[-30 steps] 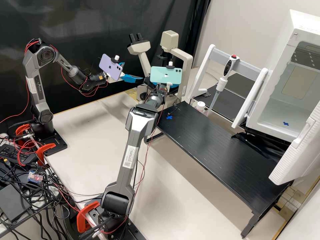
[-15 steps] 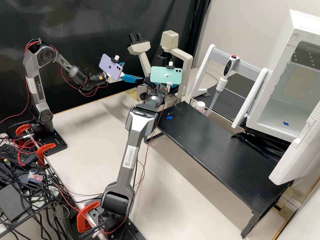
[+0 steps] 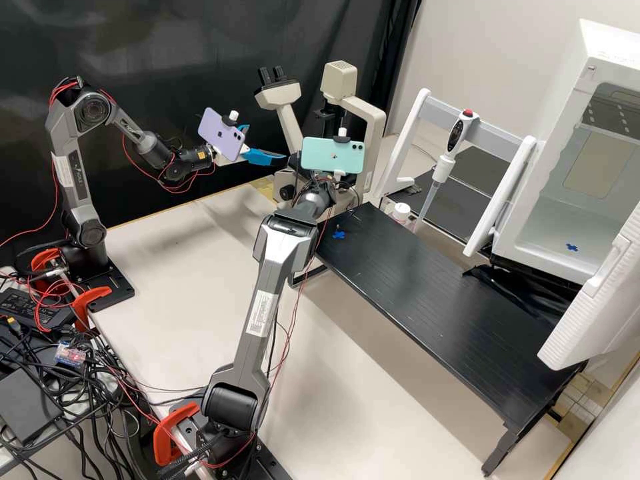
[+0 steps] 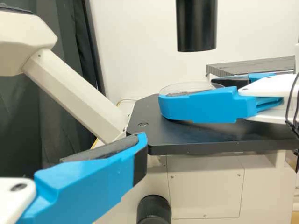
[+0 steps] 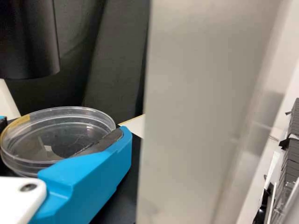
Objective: Move the petri dish to the bench
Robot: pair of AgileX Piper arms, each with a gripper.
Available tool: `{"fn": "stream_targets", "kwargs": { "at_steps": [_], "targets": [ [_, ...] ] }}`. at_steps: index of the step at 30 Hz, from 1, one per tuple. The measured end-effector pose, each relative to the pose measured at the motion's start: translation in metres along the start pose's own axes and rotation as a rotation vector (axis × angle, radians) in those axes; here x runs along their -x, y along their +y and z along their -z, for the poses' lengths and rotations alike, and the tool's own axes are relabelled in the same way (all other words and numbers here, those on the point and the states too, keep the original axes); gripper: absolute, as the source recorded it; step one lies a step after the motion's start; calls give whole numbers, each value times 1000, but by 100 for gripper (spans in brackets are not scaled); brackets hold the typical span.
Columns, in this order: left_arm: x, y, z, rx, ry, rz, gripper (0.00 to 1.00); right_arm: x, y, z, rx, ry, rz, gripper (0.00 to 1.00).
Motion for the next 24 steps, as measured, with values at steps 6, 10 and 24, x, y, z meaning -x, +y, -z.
{"fn": "stream_targets", "kwargs": {
  "at_steps": [6,10,24],
  "targets": [
    [0,0,0,0,0,0,100,0,0,0,1,1,3,0],
    [0,0,0,0,0,0,100,0,0,0,4,1,3,0],
    [0,0,0,0,0,0,100,12,-2,-6,7,-1,11,0]
  ]
}}
